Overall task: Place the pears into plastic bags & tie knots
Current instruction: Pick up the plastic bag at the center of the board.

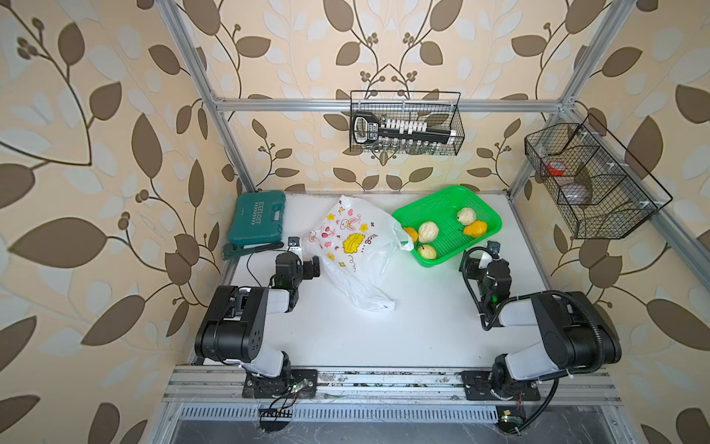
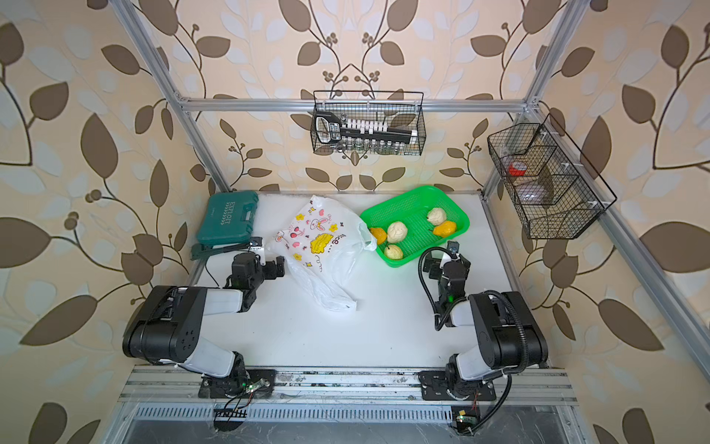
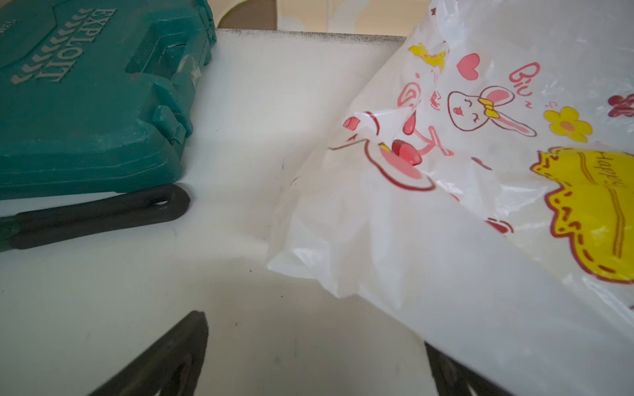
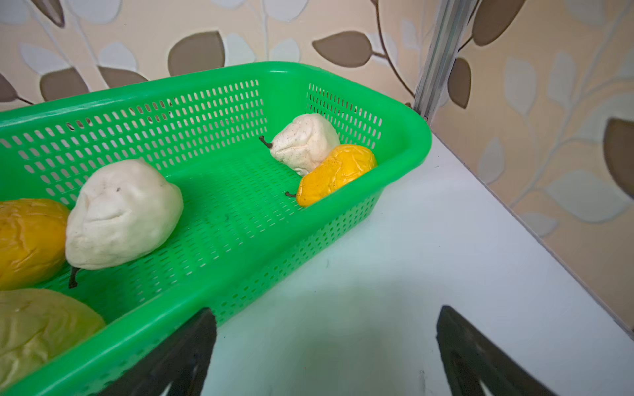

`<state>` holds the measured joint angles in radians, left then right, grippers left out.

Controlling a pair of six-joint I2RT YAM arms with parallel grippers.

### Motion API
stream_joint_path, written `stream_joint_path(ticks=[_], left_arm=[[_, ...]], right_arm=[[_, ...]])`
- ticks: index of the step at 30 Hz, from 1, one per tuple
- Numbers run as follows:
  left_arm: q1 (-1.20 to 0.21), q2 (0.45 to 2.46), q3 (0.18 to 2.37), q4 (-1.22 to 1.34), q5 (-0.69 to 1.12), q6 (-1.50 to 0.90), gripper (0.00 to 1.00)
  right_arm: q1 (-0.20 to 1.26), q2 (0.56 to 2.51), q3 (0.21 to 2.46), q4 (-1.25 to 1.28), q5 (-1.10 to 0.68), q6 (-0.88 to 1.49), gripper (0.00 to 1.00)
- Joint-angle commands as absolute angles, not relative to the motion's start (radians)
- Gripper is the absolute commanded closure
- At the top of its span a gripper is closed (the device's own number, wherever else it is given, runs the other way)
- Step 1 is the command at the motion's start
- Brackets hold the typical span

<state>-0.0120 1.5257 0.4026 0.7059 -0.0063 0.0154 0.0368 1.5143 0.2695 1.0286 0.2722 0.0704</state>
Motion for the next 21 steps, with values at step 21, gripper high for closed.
stream_joint_path(ticks=[21], left_arm=[[-0.009,1.517,0.425,0.690,0.006,0.002,0.01]], right_arm=[[0.032,1.506,0.275,1.040,0.267,0.081,0.00]])
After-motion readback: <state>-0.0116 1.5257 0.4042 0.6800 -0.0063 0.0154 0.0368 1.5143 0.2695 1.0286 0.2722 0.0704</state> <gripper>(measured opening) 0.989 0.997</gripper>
